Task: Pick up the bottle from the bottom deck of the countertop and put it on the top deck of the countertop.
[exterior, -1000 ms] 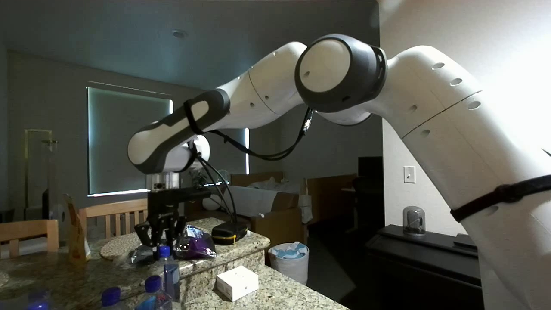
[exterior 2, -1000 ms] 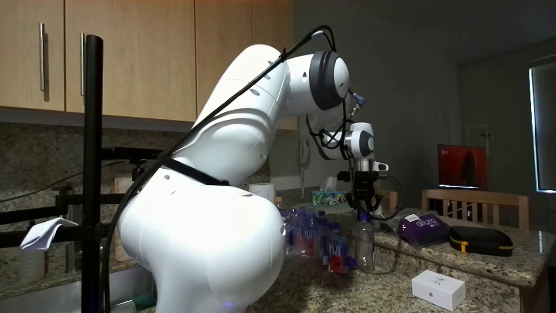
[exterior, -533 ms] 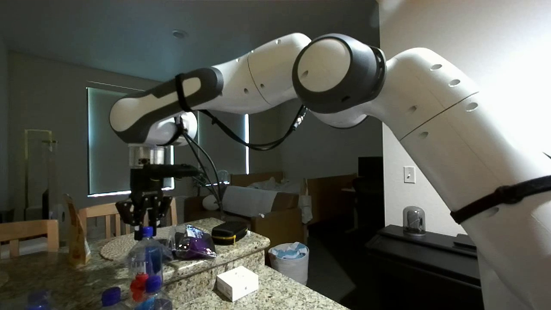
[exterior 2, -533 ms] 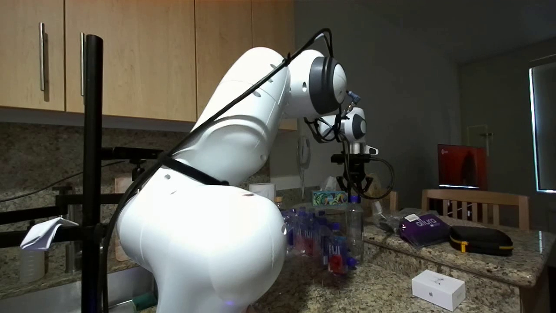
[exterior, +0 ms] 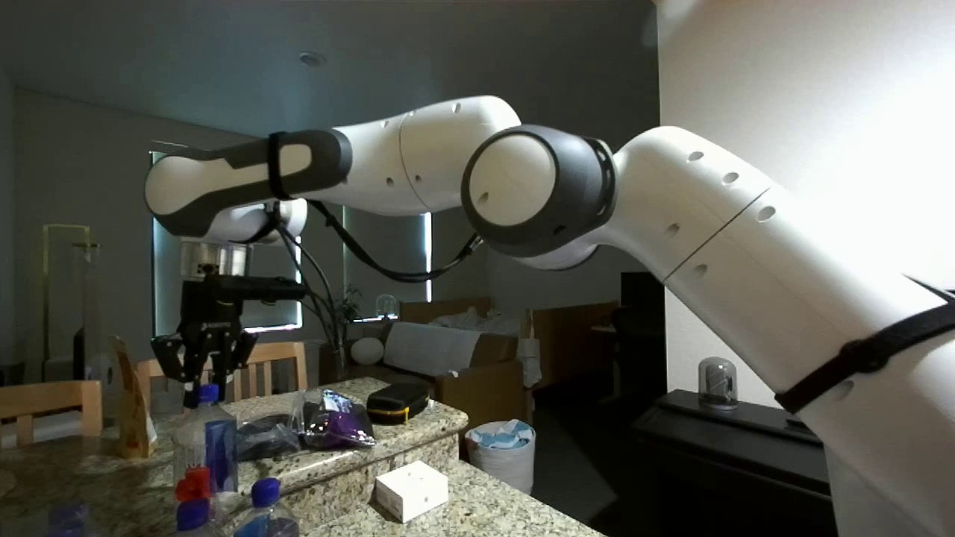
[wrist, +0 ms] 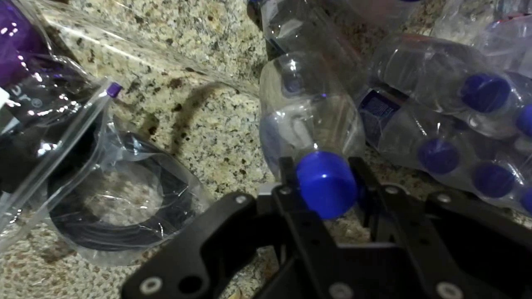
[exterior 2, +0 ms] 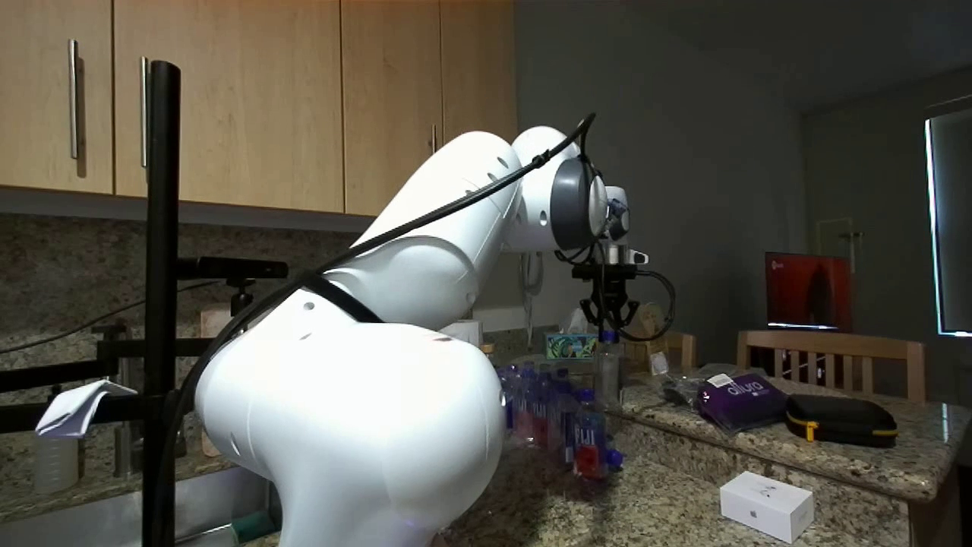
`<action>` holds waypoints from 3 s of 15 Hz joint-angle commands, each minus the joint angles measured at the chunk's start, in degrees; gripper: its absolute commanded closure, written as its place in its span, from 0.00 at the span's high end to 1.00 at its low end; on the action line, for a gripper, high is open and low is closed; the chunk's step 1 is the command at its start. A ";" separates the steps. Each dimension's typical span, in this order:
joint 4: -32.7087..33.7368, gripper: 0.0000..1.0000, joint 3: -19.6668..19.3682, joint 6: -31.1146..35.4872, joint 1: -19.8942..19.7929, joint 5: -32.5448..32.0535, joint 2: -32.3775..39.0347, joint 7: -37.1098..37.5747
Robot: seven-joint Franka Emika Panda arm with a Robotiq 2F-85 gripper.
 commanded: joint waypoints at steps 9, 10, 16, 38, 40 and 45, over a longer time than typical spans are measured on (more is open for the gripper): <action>29.17 0.14 -1.57 -16.55 3.87 -0.39 14.85 -1.98; 30.46 0.14 -1.93 -18.10 4.22 -0.53 15.00 -1.52; 29.21 0.14 -2.52 -10.04 4.15 -0.66 13.61 0.97; 26.42 0.92 -10.44 2.87 5.48 -1.11 17.38 3.69; 26.60 1.00 -10.62 2.33 5.47 -0.96 17.49 3.65; 26.97 1.00 -10.78 1.42 5.47 -0.82 17.30 3.70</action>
